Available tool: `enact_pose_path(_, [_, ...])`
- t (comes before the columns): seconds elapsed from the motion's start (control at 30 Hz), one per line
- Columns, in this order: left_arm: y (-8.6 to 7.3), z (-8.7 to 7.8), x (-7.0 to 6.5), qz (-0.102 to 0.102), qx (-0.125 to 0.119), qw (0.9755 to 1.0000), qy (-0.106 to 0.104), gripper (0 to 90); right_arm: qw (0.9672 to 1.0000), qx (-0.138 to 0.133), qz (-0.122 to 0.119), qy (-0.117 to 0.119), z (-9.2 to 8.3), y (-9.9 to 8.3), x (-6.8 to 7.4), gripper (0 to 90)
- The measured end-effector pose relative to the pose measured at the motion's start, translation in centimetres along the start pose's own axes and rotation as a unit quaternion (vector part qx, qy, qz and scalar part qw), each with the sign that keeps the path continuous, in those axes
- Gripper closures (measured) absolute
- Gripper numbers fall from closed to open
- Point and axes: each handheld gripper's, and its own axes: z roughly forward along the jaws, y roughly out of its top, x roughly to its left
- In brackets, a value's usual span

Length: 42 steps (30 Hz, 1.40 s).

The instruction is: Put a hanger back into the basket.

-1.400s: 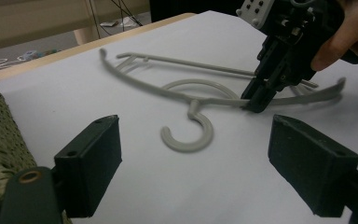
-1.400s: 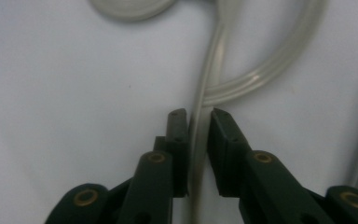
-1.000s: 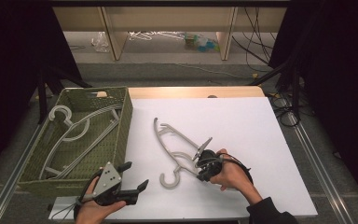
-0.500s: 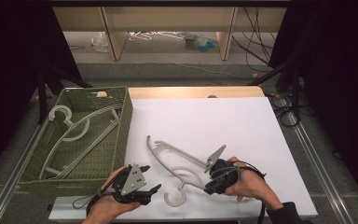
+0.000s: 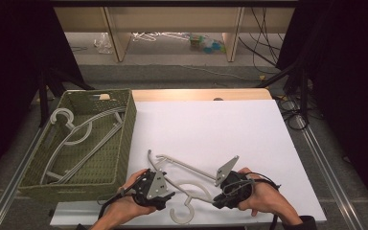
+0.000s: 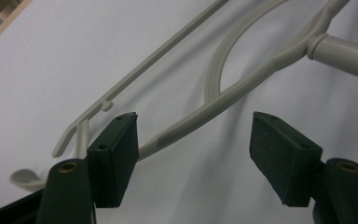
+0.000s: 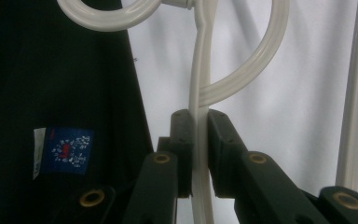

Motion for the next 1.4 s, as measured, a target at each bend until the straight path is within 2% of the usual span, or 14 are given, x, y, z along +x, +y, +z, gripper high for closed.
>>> enact_pose_path(0.07, [0.2,0.4,0.0,0.007,-0.001,1.0000,0.000,33.0,0.9999,-0.005,-0.007,0.007,0.0,0.0,0.0,81.9])
enact_pose_path(0.17, [0.6,0.7,0.1,0.030,-0.003,0.9993,-0.020,35.6,0.9999,-0.003,-0.010,0.008,0.0,0.0,0.3,81.9])
enact_pose_path(0.33, [1.1,1.4,-0.2,0.065,-0.012,0.9970,-0.040,42.9,0.9998,-0.006,-0.014,0.010,-0.1,0.0,0.3,81.9])
enact_pose_path(0.47, [1.4,1.7,-0.3,0.090,-0.014,0.9939,-0.063,51.1,0.9998,-0.007,-0.016,0.013,-0.1,0.0,0.3,81.9])
enact_pose_path(0.5, [1.5,1.7,-0.4,0.102,-0.020,0.9917,-0.076,56.7,0.9997,-0.009,-0.020,0.012,-0.2,0.0,0.2,81.9])
enact_pose_path(0.53, [1.5,1.7,-0.4,0.107,-0.019,0.9916,-0.070,61.0,0.9997,-0.012,-0.021,0.011,-0.2,-0.1,0.1,81.8])
enact_pose_path(0.6, [1.7,1.4,-0.5,0.120,-0.018,0.9904,-0.066,62.6,0.9997,-0.011,-0.015,0.013,-0.3,-0.2,0.1,81.8])
enact_pose_path(0.7, [2.1,0.7,-0.4,0.141,-0.017,0.9876,-0.067,66.3,0.9996,-0.018,-0.021,0.008,-0.4,-0.4,-0.1,81.8])
enact_pose_path(0.83, [2.6,0.0,-0.5,0.155,-0.021,0.9856,-0.065,69.8,0.9992,-0.030,-0.023,0.007,-1.0,-0.5,-0.3,80.6])
enact_pose_path(0.93, [2.9,-0.5,-0.3,0.152,-0.029,0.9859,-0.064,71.7,0.9986,-0.046,-0.026,-0.006,-1.3,-0.6,-0.7,78.9])
enact_pose_path(0.97, [3.0,-0.6,-0.3,0.152,-0.028,0.9858,-0.065,72.6,0.9987,-0.046,-0.022,0.000,-1.6,-0.7,-0.8,77.8])
enact_pose_path(1.17, [3.3,-1.2,-0.3,0.144,-0.031,0.9863,-0.073,76.0,0.9965,-0.074,-0.015,-0.035,-2.1,-0.7,-1.1,72.1])
enact_pose_path(1.3, [3.6,-1.7,-0.3,0.120,-0.042,0.9871,-0.096,78.4,0.9952,-0.084,-0.008,-0.049,-2.5,-0.8,-1.3,67.0])
enact_pose_path(1.4, [3.9,-2.1,-0.1,0.082,-0.050,0.9893,-0.110,79.0,0.9941,-0.092,-0.003,-0.059,-2.8,-0.7,-1.3,64.1])
